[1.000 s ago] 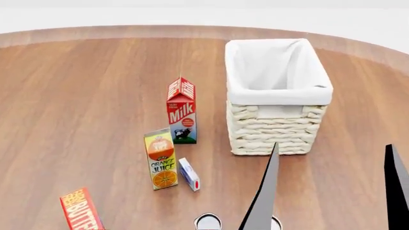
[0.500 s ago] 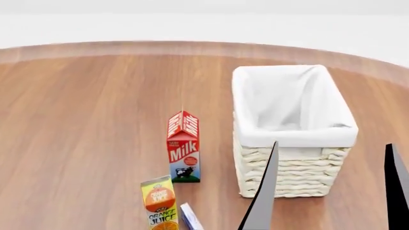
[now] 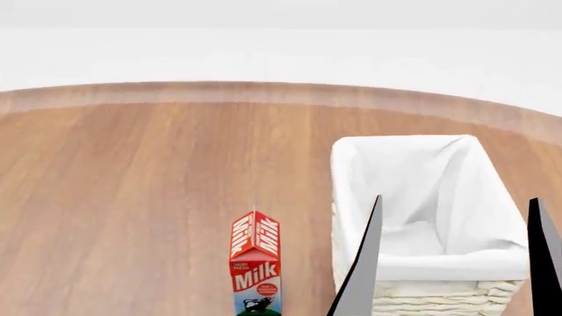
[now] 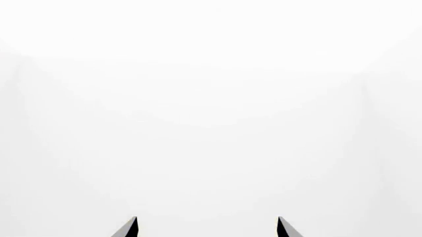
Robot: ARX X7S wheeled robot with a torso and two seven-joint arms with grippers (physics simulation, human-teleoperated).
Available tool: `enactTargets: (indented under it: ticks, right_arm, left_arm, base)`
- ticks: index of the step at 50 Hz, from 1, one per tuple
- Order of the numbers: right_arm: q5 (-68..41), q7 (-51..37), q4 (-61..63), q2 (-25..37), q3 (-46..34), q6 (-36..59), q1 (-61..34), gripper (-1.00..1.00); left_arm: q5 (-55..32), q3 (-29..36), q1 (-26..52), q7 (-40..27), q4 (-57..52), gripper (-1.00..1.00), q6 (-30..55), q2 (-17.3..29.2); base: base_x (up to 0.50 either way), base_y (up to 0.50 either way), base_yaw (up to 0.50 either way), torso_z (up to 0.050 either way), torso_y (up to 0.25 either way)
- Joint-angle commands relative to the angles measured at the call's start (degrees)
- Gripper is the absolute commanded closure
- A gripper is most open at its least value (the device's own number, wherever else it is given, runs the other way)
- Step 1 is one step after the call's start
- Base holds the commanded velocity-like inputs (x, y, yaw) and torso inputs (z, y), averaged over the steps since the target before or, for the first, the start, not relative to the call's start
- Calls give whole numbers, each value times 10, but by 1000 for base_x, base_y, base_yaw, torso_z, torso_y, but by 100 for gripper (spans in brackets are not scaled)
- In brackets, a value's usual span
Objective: Pick up the alphabet soup and the tomato sauce, and put them in the basket.
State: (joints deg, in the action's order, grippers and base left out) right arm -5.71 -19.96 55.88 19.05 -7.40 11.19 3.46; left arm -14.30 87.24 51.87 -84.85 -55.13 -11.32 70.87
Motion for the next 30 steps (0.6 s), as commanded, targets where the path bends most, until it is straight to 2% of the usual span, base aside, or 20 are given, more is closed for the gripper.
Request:
enactTargets:
  ticks: [1, 6, 9, 15, 17, 19, 20, 21, 22, 24, 26, 30]
  right_arm:
    - [-2, -3, -3, 3, -1, -5, 2, -100]
    - [-3, -5, -4, 3, -2, -7, 3, -100]
    - [-11, -4, 1, 5, -1, -10, 6, -100]
    - [-68, -29, 41, 30, -3, 71, -31, -100]
    - [-206, -162, 41, 153, -52, 70, -96, -100]
    - [-333, -307, 41, 290, -154, 48, -215, -100]
    - [-380, -347, 41, 323, -190, 29, -257, -100]
    - [-466, -397, 41, 374, -236, 34, -343, -100]
    - [-509, -417, 41, 394, -281, 11, -404, -100]
    - [-674, -450, 41, 430, -298, 19, -516, -100]
    - [-767, -460, 29, 439, -305, 42, -565, -100]
    - [-858, -468, 17, 449, -318, 70, -603, -100]
  left_arm:
    - [1, -5, -6, 1, 0, -100, 2, -1]
    - [1, -7, -9, 2, 3, -100, 1, -3]
    - [2, -8, -11, 2, 3, -100, 0, -3]
    - [-3, -11, -12, 6, 5, -100, 2, -5]
    - [-7, -13, -11, 8, 4, -100, 5, -6]
    - [-10, -15, -9, 10, 0, -100, 8, -4]
    - [-11, -15, -9, 10, 0, -100, 9, -4]
    - [-13, -16, -8, 11, 0, -100, 9, -4]
    - [-13, -17, -9, 11, 0, -100, 9, -5]
    - [-11, -16, -11, 11, 6, -100, 8, -13]
    - [-15, -18, -11, 13, 8, -100, 6, -12]
    - [-17, -22, -8, 12, -6, -100, 12, -2]
  base:
    - [410, 51, 0, 0, 0]
    - [391, 52, 0, 0, 0]
    - [23, 0, 0, 0, 4]
    - [0, 0, 0, 0, 0]
    - [0, 0, 0, 0, 0]
    - [0, 0, 0, 0, 0]
    - [0, 0, 0, 0, 0]
    - [0, 0, 0, 0, 0]
    - [0, 0, 0, 0, 0]
    - [0, 0, 0, 0, 0]
    - [0, 0, 0, 0, 0]
    - [0, 0, 0, 0, 0]
